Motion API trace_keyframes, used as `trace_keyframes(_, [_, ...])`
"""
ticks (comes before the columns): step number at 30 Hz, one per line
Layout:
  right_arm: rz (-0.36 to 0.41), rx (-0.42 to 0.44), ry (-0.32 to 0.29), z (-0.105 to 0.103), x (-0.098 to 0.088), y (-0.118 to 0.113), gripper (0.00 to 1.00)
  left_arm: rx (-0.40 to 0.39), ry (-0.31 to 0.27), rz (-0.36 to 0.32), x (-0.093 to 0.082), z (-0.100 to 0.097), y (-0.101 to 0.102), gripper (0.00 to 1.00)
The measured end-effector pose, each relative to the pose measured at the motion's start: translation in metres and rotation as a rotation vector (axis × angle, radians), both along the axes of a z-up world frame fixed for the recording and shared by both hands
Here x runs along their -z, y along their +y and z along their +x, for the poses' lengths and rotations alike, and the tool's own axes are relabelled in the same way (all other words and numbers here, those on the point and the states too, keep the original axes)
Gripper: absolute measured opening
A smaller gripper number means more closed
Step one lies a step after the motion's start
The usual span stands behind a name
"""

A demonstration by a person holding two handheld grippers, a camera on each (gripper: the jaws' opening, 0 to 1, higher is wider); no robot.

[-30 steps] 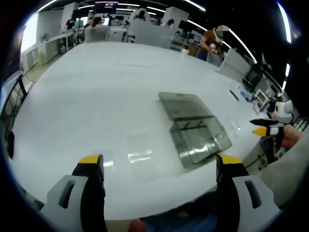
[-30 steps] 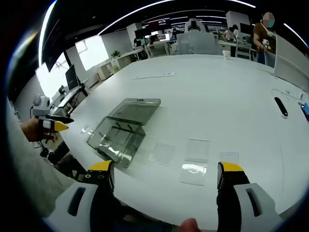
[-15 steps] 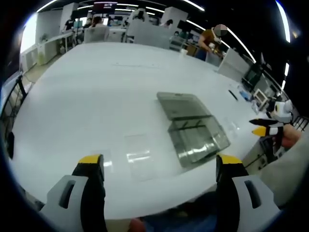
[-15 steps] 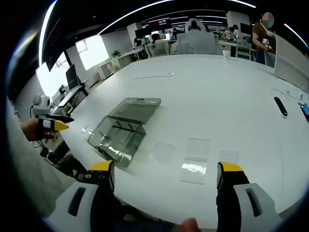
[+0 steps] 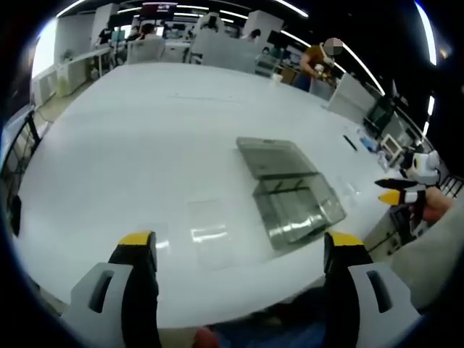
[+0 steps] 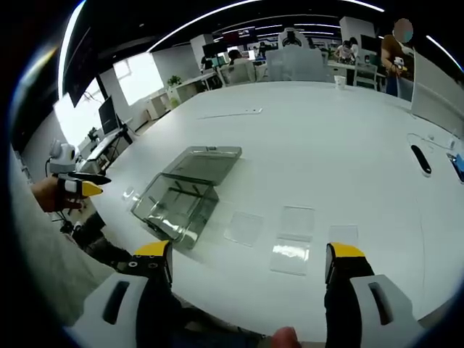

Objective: Insert the divider into the dual guide fixture by aligning both edges with the guide slots and pushing it downward to the bottom, including one-sided entry, uneven engagement, binding, and posture correction.

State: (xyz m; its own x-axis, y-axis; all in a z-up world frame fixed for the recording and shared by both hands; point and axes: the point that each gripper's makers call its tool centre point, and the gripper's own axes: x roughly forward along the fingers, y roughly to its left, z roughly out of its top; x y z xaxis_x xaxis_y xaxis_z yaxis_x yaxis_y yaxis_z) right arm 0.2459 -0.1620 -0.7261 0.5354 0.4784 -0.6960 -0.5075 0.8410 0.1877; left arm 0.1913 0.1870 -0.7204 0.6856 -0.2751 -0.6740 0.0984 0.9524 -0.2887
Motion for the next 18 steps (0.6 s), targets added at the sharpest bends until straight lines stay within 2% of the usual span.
trace_keyframes(18, [0.0, 0.004, 0.009, 0.0018, 0.0032, -0.0019, 0.85, 0.003, 0.008, -0.007, 0.0014, 0.0025, -0.0025, 0.93])
